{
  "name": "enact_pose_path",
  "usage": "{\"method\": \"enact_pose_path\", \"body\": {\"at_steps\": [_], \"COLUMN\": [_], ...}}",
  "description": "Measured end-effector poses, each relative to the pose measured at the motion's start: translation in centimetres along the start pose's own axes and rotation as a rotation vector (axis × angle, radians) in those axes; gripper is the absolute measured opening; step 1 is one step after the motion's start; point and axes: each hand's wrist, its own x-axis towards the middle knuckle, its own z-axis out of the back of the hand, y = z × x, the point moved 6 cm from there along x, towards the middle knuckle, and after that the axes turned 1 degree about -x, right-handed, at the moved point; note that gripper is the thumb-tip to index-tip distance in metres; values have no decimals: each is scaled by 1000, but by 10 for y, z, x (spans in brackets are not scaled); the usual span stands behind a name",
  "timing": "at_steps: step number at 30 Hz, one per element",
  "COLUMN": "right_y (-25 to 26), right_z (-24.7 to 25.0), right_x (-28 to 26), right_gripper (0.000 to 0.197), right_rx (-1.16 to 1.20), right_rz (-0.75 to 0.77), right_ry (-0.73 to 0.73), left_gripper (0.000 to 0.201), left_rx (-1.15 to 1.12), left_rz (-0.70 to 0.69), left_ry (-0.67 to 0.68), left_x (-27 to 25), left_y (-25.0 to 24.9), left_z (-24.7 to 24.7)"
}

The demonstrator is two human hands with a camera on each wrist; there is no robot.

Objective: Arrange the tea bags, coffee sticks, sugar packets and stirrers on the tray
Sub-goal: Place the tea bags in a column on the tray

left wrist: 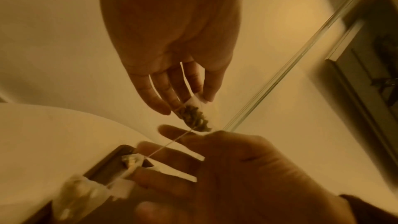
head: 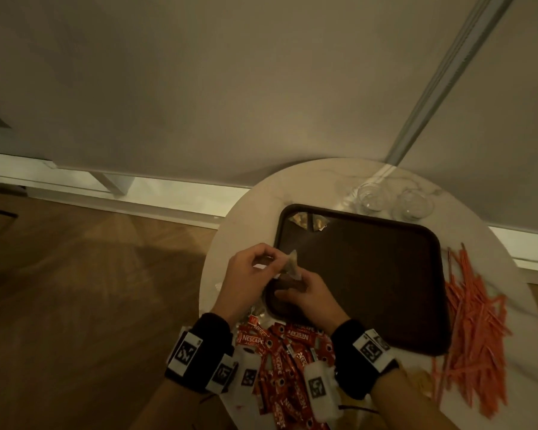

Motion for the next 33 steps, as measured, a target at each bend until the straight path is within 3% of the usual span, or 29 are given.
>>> {"method": "enact_pose_path", "body": {"at_steps": [4, 8, 12, 16, 21, 26, 33], "right_y": [-6, -13, -18, -18, -24, -27, -22], "right_z": [-3, 10, 16, 15, 7, 6, 12], "right_x": [-8, -14, -19, -28, -39, -44, -54], "right_gripper": [17, 14, 9, 12, 36, 18, 18], "right_rx": [30, -133, -111, 124, 259, 270, 239], "right_rz": [18, -21, -60, -118, -169, -188, -222], "right_ry": [-63, -141, -116, -73, 34, 10, -48], "left_gripper": [5, 4, 5, 9, 13, 16, 18], "left_rx": [-68, -140, -159, -206, -267, -386, -441], "left_rz": [4, 21, 69, 133, 212, 262, 323], "left_ry": [-6, -42, -100, -177, -242, -234, -250], "left_x": [-1, -2, -1, -5, -9, -15, -24], "left_y": [-6, -10, -4, 3, 17, 18, 31], "left_z": [-2, 4, 14, 18, 21, 15, 12]}}
